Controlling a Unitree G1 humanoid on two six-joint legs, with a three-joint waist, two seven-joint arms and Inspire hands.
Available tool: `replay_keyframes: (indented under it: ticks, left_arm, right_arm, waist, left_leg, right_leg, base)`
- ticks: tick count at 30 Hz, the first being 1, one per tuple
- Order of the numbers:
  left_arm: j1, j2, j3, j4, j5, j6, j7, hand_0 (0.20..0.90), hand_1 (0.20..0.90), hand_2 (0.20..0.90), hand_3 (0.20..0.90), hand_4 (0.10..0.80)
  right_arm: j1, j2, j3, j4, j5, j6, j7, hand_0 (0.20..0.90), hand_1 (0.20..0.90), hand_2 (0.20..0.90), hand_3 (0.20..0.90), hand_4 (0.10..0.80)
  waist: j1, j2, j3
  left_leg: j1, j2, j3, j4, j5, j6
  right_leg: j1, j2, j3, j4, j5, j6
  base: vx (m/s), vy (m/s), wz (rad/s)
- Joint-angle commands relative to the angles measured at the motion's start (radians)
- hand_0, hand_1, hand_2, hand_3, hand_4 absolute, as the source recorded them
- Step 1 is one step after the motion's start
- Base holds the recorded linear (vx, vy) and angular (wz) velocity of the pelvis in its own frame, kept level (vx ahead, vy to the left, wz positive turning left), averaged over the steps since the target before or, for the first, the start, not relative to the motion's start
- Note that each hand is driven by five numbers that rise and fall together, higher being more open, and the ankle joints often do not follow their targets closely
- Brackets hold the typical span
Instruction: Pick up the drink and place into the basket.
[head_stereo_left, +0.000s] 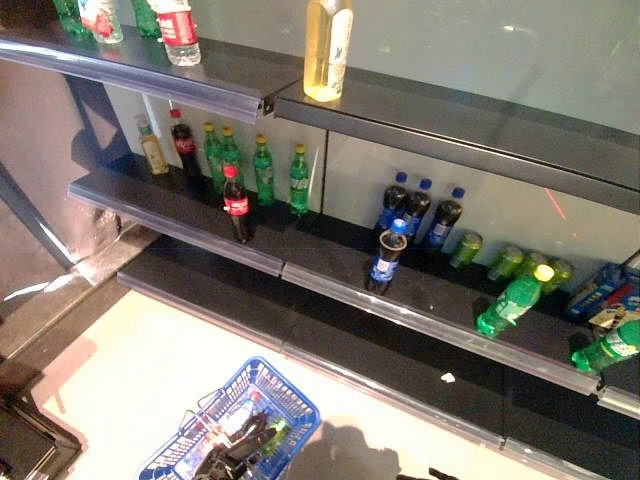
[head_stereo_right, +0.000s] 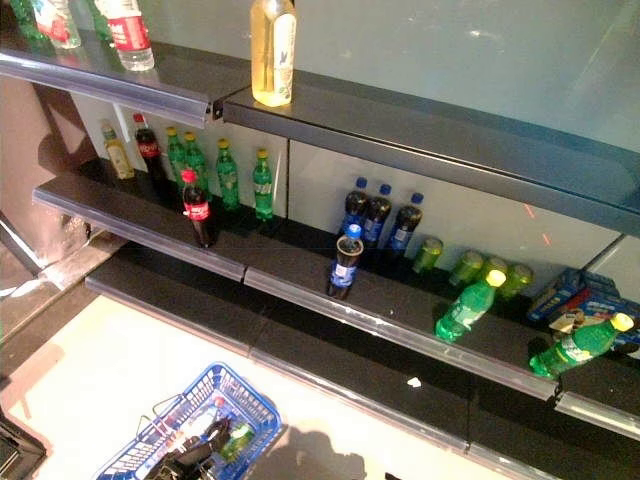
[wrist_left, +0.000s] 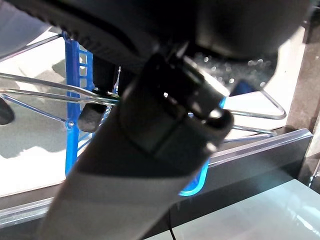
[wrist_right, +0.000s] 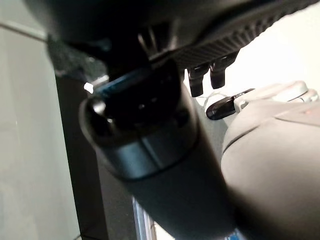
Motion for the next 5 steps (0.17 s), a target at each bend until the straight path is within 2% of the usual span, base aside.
replay_keyframes:
  ticks: [1, 5]
  left_arm:
    - [-0.002, 0.038, -0.024, 0.012, 0.086, -0.062, -0.044, 0.300, 0.300, 0.300, 0.200, 0.100]
    - [-0.006, 0.037, -0.060, 0.014, 0.136, -0.044, -0.045, 0.300, 0.300, 0.300, 0.200, 0.100]
  right_arm:
    - [-0.041, 0.008, -0.025, 0.072, 0.014, -0.003, 0.040, 0.900, 0.900, 0.900, 0.900, 0.800]
    - [-0.041, 0.008, -0.044, 0.097, 0.004, 0.017, 0.033, 0.900, 0.900, 0.900, 0.900, 0.800]
  waist:
    - [0.035, 0.026, 0.012]
    - [0.025, 0.037, 0.007]
  left_leg:
    - [-0.036, 0.041, -0.004, -0.001, 0.015, -0.013]
    - [-0.033, 0.041, 0.005, -0.001, 0.009, -0.012]
  right_leg:
    - [-0.014, -0.077, -0.016, 0.044, 0.028, 0.039]
    - [-0.016, -0.078, -0.011, 0.037, 0.031, 0.041]
  base:
    - [0.000, 0.000, 0.00]
    - [0.000, 0.000, 0.00]
